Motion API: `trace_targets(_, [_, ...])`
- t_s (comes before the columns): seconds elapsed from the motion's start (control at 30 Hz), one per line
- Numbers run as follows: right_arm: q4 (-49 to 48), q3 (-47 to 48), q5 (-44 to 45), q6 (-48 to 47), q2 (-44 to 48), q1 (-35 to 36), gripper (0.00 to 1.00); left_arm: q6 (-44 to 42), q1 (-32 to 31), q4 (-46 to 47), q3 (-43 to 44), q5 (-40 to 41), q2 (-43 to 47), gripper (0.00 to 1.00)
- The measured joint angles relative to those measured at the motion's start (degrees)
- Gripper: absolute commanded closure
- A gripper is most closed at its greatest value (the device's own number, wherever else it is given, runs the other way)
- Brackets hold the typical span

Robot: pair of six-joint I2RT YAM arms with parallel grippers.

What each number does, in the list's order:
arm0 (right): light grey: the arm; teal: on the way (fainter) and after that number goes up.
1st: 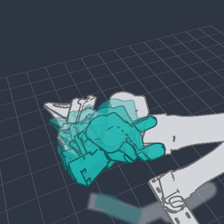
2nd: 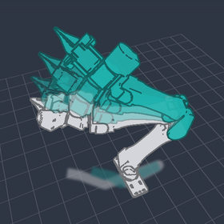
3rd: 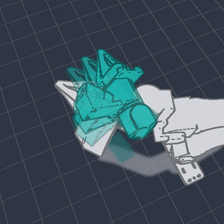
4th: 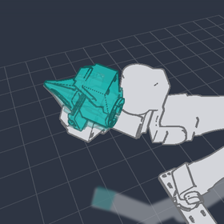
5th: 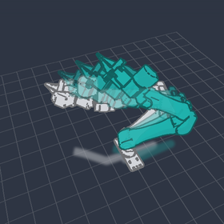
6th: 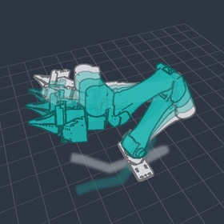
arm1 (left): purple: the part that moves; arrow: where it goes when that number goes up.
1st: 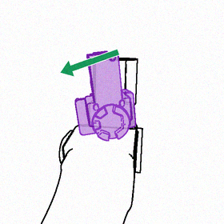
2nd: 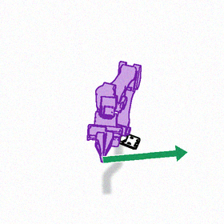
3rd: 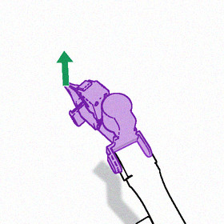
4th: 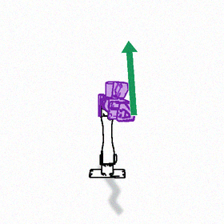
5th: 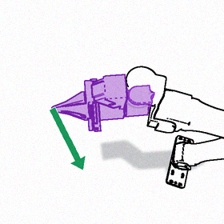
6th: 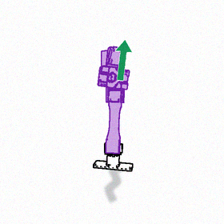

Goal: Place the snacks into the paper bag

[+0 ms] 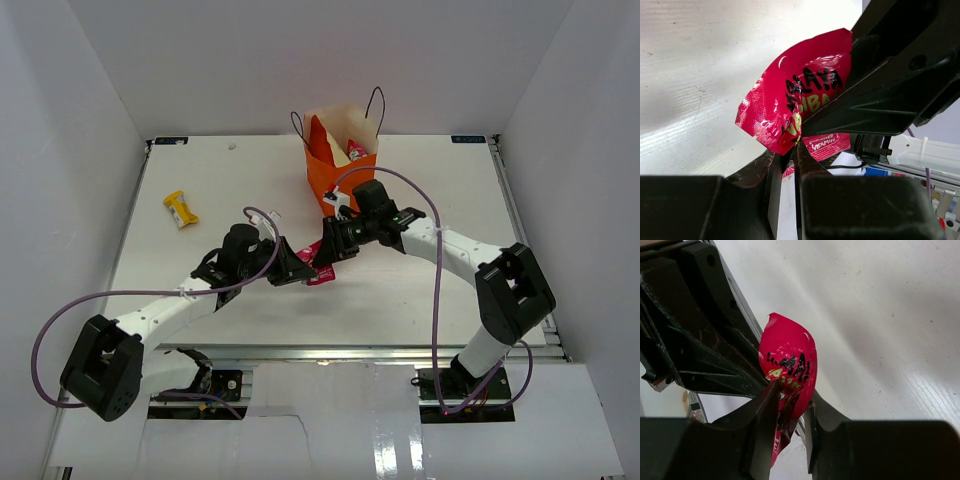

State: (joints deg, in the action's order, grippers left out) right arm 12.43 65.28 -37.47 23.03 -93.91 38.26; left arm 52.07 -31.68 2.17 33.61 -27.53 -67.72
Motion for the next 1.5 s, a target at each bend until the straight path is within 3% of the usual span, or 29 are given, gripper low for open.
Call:
trace_targets(0.2, [-0.35, 0.00, -0.83, -1.33, 0.46, 0.00, 0.89, 0.31, 0.00, 0.04, -0.52, 0.07, 1.14, 0.76])
trace_targets(0.27, [-0.46, 0.00, -1.42, -2.10, 0.81, 0.00, 0.92, 0.35, -0.02, 0.04, -0.55, 0.04, 1.64, 0.64])
trace_targets(0.3, [-0.57, 0.00, -1.75, -2.71, 1.01, -0.04, 0.92, 0.20, 0.00, -0.07, -0.55, 0.07, 1.84, 0.48])
trace_targets(0.4, [-0.46, 0.02, -1.97, -5.75, 1.66, -0.11, 0.92, -0.13, -0.07, -0.59, -0.37, -0.11, 2.45, 0.27])
trace_targets(0.6, [6.40, 4.68, -1.77, -20.92, 3.61, -0.57, 0.92, -4.17, -0.07, -8.11, 3.06, 2.93, 7.76, 0.13])
trace_targets(0.83, [13.22, 17.38, 0.50, -38.03, 9.49, -5.31, 0.92, -8.09, -0.11, -16.13, 7.82, 11.67, 21.31, 0.12])
trace_targets(1.1, [9.18, 47.23, 12.04, -37.79, 1.22, -14.60, 0.92, -7.91, -0.11, -23.54, 7.78, 19.17, 26.16, 0.12])
trace_targets(1.3, [5.01, 53.05, 22.60, -36.72, -9.53, -14.38, 0.88, -6.95, -0.11, -27.32, 7.19, 23.69, 27.41, 0.12])
trace_targets(1.37, [5.01, 53.05, 25.22, -36.92, -13.22, -14.01, 0.81, -6.51, -0.11, -29.14, 7.34, 25.99, 27.80, 0.12])
trace_targets(1.4, [5.03, 53.02, 26.36, -37.13, -14.82, -13.77, 0.74, -6.29, -0.11, -29.94, 7.41, 27.08, 27.85, 0.12])
trace_targets(1.43, [5.03, 53.02, 27.54, -37.38, -16.33, -13.57, 0.58, -5.99, -0.11, -30.91, 7.56, 28.46, 27.82, 0.12])
trace_targets(1.5, [5.25, 53.00, 29.70, -38.03, -18.69, -13.20, 0.53, -5.51, -0.11, -32.50, 7.76, 30.67, 27.67, 0.12])
